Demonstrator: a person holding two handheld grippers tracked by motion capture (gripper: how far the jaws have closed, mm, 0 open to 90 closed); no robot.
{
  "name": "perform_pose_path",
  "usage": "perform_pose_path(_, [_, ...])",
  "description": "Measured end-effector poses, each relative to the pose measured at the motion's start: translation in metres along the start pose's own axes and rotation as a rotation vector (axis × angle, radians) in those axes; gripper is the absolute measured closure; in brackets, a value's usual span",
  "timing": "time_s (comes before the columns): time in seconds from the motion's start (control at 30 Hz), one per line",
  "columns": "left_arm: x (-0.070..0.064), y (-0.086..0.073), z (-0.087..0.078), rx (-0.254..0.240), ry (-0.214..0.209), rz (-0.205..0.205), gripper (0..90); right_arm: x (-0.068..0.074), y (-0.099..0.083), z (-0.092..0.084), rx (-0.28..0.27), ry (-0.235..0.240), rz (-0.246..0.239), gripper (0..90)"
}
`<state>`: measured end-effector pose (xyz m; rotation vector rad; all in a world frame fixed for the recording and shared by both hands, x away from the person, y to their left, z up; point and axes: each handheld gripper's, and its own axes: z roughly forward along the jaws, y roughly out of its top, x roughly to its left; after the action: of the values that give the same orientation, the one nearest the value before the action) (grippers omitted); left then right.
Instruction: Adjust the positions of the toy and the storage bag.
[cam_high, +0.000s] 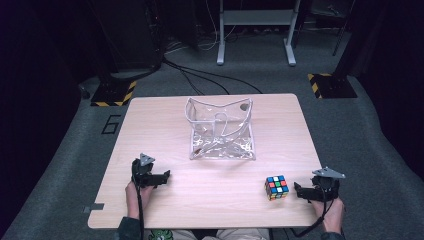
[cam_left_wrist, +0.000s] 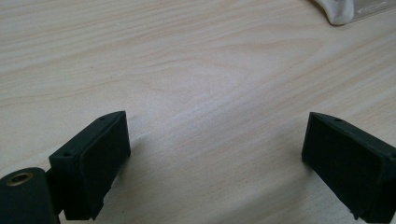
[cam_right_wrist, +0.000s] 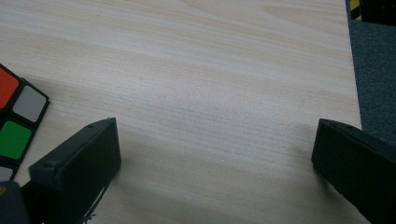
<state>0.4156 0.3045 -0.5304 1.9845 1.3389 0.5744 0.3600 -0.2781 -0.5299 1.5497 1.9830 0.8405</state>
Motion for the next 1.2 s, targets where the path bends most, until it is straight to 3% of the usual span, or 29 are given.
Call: perform_pose_path(1.2, [0.0001, -0.0001, -0.0003, -0.001, 0.005, 0.001, 7.6, 0.0014, 0.0005, -0.0008, 0.014, -0.030, 0.035, 0.0])
